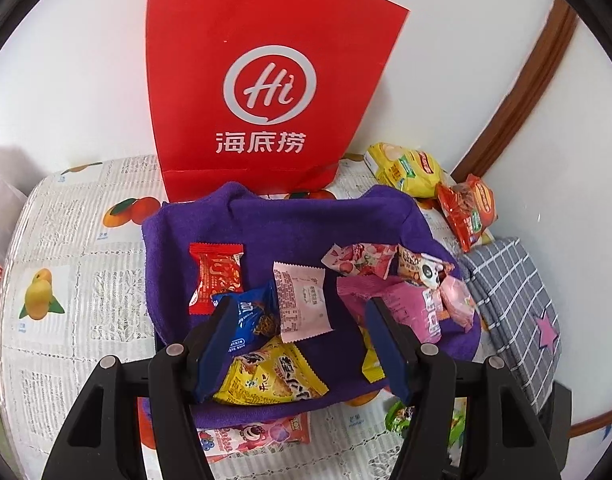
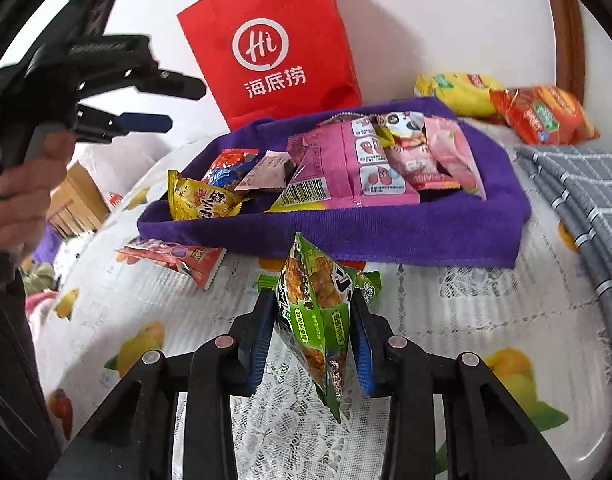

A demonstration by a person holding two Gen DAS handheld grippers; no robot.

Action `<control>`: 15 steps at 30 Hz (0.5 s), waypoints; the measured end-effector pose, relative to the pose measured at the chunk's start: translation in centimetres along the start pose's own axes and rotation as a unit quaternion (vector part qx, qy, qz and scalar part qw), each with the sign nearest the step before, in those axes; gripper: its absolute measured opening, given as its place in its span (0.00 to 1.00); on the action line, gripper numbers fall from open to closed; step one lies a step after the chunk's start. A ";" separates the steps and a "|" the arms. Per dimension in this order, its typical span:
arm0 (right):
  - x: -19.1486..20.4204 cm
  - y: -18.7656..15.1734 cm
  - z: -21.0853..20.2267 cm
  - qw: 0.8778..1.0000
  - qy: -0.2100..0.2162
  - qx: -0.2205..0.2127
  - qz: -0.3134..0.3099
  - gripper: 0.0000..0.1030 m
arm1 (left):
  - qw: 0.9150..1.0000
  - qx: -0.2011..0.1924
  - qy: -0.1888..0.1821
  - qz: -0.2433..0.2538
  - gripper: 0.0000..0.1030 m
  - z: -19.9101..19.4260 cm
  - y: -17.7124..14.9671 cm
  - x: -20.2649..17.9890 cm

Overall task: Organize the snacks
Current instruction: 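Grasp the green snack bag on the bed with the right tool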

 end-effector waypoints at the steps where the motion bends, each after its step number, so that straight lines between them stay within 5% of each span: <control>1: 0.0 0.0 0.1 1.000 -0.003 0.001 0.001 0.35 | 1.000 -0.001 0.003 0.005 0.62 -0.2 -0.1 0.0; 15: -0.4 -0.3 0.2 1.000 -0.007 0.006 0.016 0.35 | 0.999 -0.007 0.034 -0.005 0.62 -4.2 -6.2 5.8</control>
Point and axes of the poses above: each gripper's, at about its wrist camera, not at the fingertips, and z roughly the way its jaws point, x to its left, y to its top, the point moved 10 cm from there along z, roughly the way its jaws point, and after that the axes turned 12 degrees about -x, right-handed, at the moved point
